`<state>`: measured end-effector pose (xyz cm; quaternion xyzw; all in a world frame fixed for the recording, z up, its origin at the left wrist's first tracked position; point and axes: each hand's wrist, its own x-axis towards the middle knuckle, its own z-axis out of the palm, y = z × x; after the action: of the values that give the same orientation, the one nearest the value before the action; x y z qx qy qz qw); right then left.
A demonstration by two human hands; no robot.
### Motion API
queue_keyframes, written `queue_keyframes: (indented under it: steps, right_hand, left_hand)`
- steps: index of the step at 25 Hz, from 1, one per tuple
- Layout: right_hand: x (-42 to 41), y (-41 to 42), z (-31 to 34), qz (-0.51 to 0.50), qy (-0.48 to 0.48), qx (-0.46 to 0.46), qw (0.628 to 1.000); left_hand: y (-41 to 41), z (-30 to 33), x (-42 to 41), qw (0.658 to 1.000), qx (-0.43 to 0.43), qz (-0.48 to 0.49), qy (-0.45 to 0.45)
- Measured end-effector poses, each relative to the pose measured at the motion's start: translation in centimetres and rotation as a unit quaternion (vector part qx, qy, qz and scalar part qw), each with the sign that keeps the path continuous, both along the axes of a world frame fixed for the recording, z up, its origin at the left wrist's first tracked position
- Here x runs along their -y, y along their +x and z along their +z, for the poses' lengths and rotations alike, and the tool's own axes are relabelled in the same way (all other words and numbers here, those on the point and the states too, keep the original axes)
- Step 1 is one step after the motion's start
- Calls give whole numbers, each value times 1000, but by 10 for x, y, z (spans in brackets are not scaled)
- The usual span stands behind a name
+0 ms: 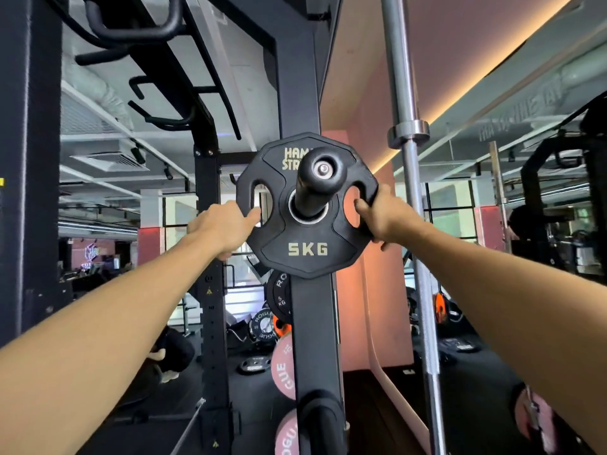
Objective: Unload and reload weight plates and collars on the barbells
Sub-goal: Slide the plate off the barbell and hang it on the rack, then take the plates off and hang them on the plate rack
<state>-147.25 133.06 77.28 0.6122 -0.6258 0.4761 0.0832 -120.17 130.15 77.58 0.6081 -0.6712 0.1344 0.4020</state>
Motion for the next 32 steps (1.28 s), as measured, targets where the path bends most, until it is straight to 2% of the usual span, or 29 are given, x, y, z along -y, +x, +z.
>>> queue_keyframes:
  steps: [2,5,8,11,15,23,26,32]
  right_hand:
    - [-16,1,-30,-1,36,-20,999]
    - [-41,1,-79,9,81,-37,996]
    - [-75,5,-124,51,154,-42,986]
    - [-110,16,-155,86,211,-62,972]
    - [-135,52,-167,115,232,-89,962]
    - [-167,213,-177,205,223,-90,949]
    - [-182,297,-183,258,232,-69,935]
    - [-215,458,-197,287,230,-56,928]
  left_hand:
    - [7,-28,-14,999,-4,-34,32]
    - [17,-74,-39,994,50,-63,71]
    - [30,-123,-77,979,53,-106,163]
    - [49,-155,-121,975,52,-98,191]
    - [98,-161,-171,975,17,-72,211]
    - [262,-168,-257,978,-13,9,209]
    - [339,-169,-285,980,-26,14,199]
    - [508,-181,-335,972,-27,46,228]
